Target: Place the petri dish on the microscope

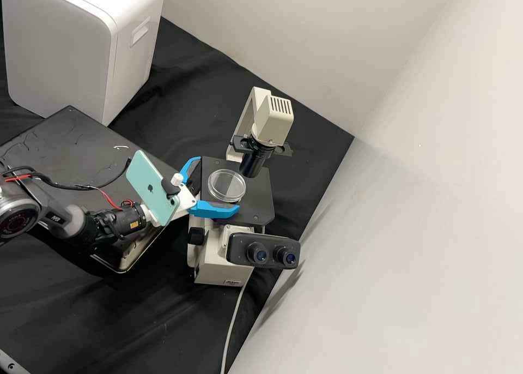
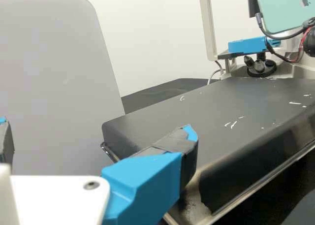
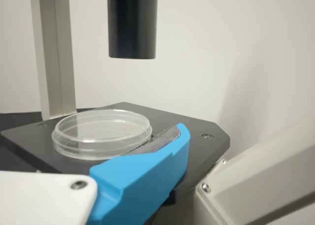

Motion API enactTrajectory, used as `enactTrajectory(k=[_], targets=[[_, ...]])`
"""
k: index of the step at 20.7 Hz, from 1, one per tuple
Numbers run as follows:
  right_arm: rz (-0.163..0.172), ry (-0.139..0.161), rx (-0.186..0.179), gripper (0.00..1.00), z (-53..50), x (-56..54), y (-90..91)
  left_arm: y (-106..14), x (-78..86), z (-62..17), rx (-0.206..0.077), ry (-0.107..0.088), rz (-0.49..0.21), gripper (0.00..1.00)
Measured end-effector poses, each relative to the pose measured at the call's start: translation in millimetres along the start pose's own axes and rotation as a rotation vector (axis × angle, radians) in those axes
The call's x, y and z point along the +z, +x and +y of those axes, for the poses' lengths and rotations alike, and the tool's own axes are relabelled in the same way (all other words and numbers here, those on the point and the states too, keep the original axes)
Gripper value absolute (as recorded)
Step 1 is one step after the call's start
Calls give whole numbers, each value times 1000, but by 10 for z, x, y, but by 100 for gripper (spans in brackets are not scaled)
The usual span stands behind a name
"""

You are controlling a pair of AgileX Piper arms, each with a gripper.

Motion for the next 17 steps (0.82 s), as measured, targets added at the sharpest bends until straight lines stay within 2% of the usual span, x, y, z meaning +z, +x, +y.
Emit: enactTrajectory(k=[1,4,7,9,11,14,17], targets=[[-2,6,-6,100,-3,8,-40,0,0,0,0,0,0,100],[23,19,-19,100,15,-13,-176,0,0,0,0,0,0,100],[48,47,-22,100,33,-27,-305,0,0,0,0,0,0,100],[54,50,-30,100,43,-33,-377,0,0,0,0,0,0,100],[69,50,-25,100,63,-47,-442,0,0,0,0,0,0,100],[97,67,-21,100,88,-68,-553,-1,3,0,0,0,-2,100],[94,86,-52,100,47,-50,-712,-8,10,10,5,-4,-8,100]])
